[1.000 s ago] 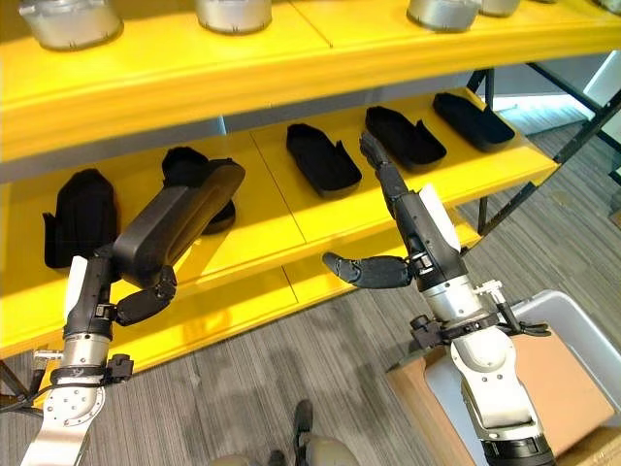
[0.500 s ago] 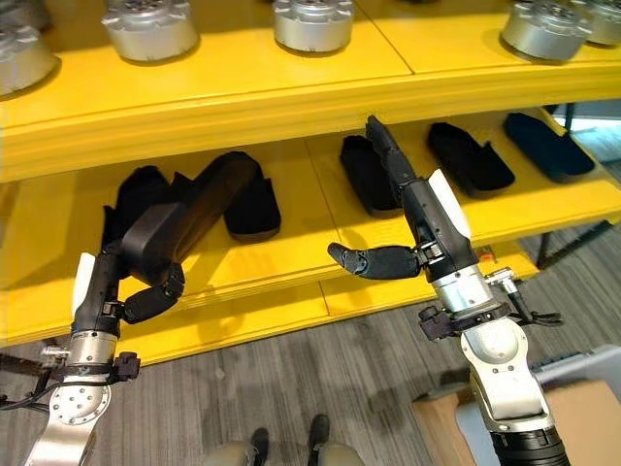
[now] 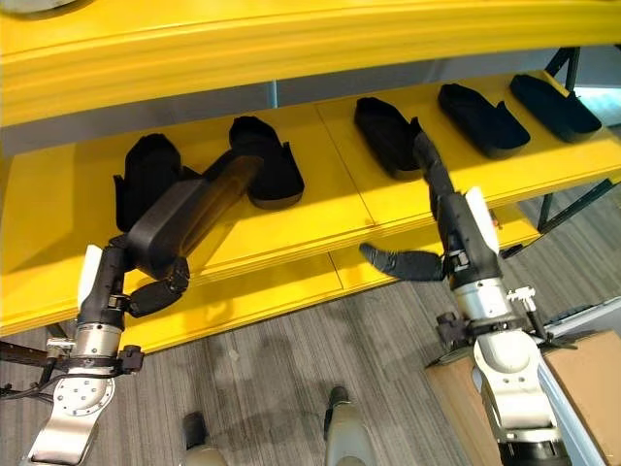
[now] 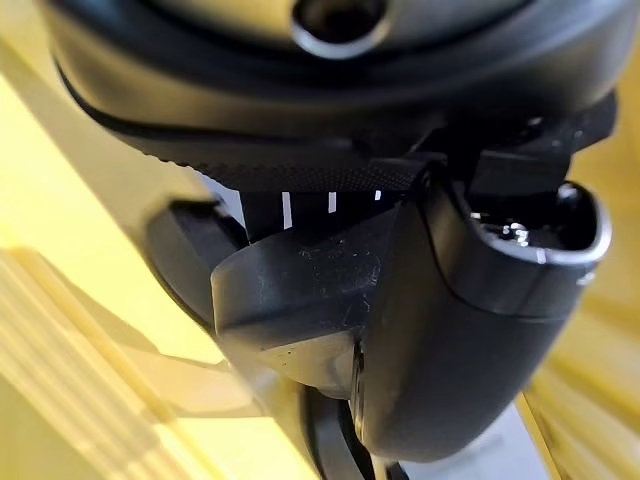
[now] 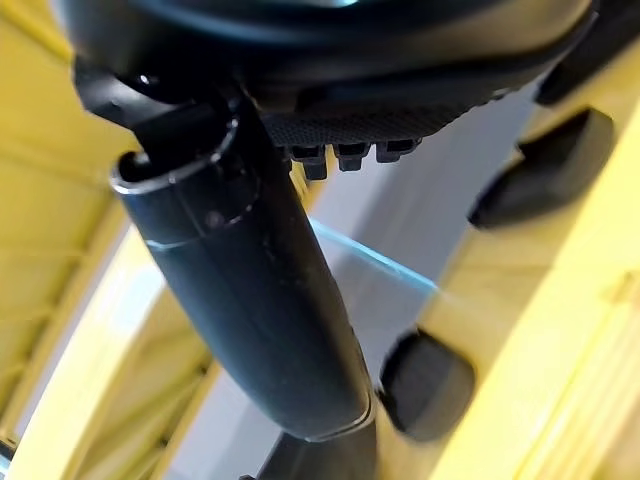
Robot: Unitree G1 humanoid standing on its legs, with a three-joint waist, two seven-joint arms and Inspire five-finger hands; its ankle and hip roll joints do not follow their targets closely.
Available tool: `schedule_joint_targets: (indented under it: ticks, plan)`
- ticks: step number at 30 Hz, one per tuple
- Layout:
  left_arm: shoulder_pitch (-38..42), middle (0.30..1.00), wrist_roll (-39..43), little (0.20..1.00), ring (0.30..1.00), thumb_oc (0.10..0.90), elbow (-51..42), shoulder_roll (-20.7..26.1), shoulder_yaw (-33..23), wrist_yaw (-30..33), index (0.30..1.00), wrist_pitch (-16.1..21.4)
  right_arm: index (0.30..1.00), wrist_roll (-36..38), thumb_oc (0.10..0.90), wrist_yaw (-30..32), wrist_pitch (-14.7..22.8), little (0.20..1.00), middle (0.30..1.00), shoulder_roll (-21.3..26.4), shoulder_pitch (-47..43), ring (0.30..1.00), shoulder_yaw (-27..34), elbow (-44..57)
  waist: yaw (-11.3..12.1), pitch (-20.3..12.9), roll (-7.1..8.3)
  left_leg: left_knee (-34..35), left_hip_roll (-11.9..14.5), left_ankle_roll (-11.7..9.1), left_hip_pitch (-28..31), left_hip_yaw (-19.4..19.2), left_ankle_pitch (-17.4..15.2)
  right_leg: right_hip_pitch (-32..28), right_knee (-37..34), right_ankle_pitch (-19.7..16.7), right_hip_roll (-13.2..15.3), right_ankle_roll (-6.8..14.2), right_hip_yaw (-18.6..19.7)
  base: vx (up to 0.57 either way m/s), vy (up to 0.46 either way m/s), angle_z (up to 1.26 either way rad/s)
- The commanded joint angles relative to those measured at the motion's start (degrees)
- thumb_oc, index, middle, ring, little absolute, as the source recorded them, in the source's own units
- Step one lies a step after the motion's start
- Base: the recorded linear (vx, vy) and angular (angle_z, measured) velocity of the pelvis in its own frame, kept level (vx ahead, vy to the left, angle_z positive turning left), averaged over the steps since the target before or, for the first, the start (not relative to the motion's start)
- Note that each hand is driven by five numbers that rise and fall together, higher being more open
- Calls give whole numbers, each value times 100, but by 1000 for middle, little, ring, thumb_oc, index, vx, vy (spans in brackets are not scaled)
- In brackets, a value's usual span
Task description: Move parts from the plastic box to the shelf.
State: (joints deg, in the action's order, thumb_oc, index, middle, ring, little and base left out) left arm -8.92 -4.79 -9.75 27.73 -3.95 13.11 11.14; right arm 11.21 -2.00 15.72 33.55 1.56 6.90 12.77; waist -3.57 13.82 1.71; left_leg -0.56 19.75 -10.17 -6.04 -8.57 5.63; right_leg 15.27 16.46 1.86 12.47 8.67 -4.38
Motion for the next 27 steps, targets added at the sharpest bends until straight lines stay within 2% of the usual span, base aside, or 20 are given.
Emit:
schedule_joint_targets:
  ticks: [1, 3, 5, 8, 9, 12, 16, 19, 20, 21, 24, 26, 27]
  plan:
    - [214, 300, 165, 300, 300, 400, -1088, 142, -341, 292, 300, 760, 1000, -5, 900, 200, 567, 1000, 1000, 333, -581, 1000, 205, 596, 21, -763, -135, 311, 365, -66, 94, 72, 360, -312, 107, 528, -147, -132, -233, 49, 163, 20]
    - [246, 300, 128, 300, 300, 400, -1085, 176, -342, 337, 300, 732, 1000, -67, 900, 180, 490, 1000, 1000, 225, -536, 1000, 203, 595, 74, -783, 3, -265, 116, -7, -19, 104, -146, -759, -480, 305, 125, 13, -305, 104, 282, 15]
    - [257, 300, 135, 300, 300, 400, -1091, 193, -341, 333, 300, 719, 1000, -73, 900, 180, 475, 1000, 1000, 193, -520, 1000, 219, 588, 70, -766, 42, -422, 54, 20, -56, 151, -266, -873, -581, 260, 183, 43, -333, 55, 154, 14]
    - [333, 300, 153, 300, 300, 400, -1071, 240, -287, 334, 300, 694, 1000, -104, 900, 214, 440, 1000, 1000, 113, -482, 1000, 273, 559, 144, -754, 182, -875, -153, 99, -218, 313, -617, -1183, -883, 139, 382, 149, -428, 42, 180, 19]
    - [375, 300, 167, 300, 300, 400, -1063, 260, -264, 356, 300, 679, 1000, -108, 900, 216, 433, 1000, 1000, 75, -496, 1000, 261, 546, 181, -748, 258, -1192, -265, 165, -311, 393, -856, -1318, -1073, 10, 510, 229, -459, 23, 232, 17]
    - [486, 300, 139, 300, 300, 400, -1035, 343, -257, 403, 300, 659, 1000, -139, 900, 227, 426, 1000, 1000, 42, -537, 1000, 264, 562, 254, -725, 361, -1789, -512, 265, -545, 458, -1244, -1453, -1283, -206, 756, 318, -510, 2, 222, 10]
    - [660, 300, -70, 300, 300, 400, -1048, 475, -235, 496, 300, 616, 1000, -281, 900, 302, 434, 1000, 1000, -30, -614, 1000, 250, 536, 319, -746, 454, -2522, -927, 511, -907, 501, -1761, -1507, -1504, -763, 1182, 473, -467, -2, 284, 10]
    - [978, 300, -65, 300, 300, 400, -1063, 620, -19, 469, 300, 642, 1000, -475, 900, 392, 460, 1000, 1000, -73, -559, 1000, 299, 611, 237, -842, 474, -2724, -1180, 734, -1073, 577, -1997, -1420, -1414, -1324, 1327, 402, -379, 27, 306, 23]
    - [1221, 300, -24, 300, 300, 400, -994, 676, 204, 441, 300, 668, 1000, -362, 900, 385, 480, 1000, 1000, -209, -545, 1000, 281, 569, 51, -837, 428, -2528, -1299, 874, -1023, 663, -1921, -1103, -1027, -1291, 1001, 187, 36, 36, 369, 28]
    - [1237, 300, -29, 300, 300, 400, -927, 689, 217, 431, 300, 654, 1000, -352, 900, 358, 476, 1000, 1000, -196, -568, 1000, 256, 570, -16, -830, 399, -2370, -1344, 942, -870, 587, -1870, -863, -806, -1048, 712, 106, 76, 46, 441, 23]
    - [1238, 300, -196, 300, 300, 400, -841, 646, 229, 391, 300, 577, 1000, -280, 900, 261, 486, 1000, 1000, -155, -604, 1000, 144, 508, -122, -736, 329, -1658, -1567, 1150, -306, 271, -1700, -428, 88, -29, -196, -232, -304, 38, 348, -37]
    - [1193, 300, -287, 300, 300, 400, -879, 596, 172, 330, 300, 561, 1000, -235, 900, 204, 526, 1000, 1000, -120, -540, 1000, 176, 526, -149, -721, 375, -1423, -1715, 1173, -94, 193, -1641, -468, 217, 301, -589, -345, -368, 61, 178, -35]
    - [1122, 300, -369, 300, 300, 400, -918, 569, 116, 337, 300, 556, 1000, -215, 900, 188, 564, 1000, 1000, -108, -516, 1000, 210, 568, -144, -735, 405, -1376, -1758, 1168, -34, 156, -1650, -512, 195, 405, -698, -393, -422, 57, 72, -6]
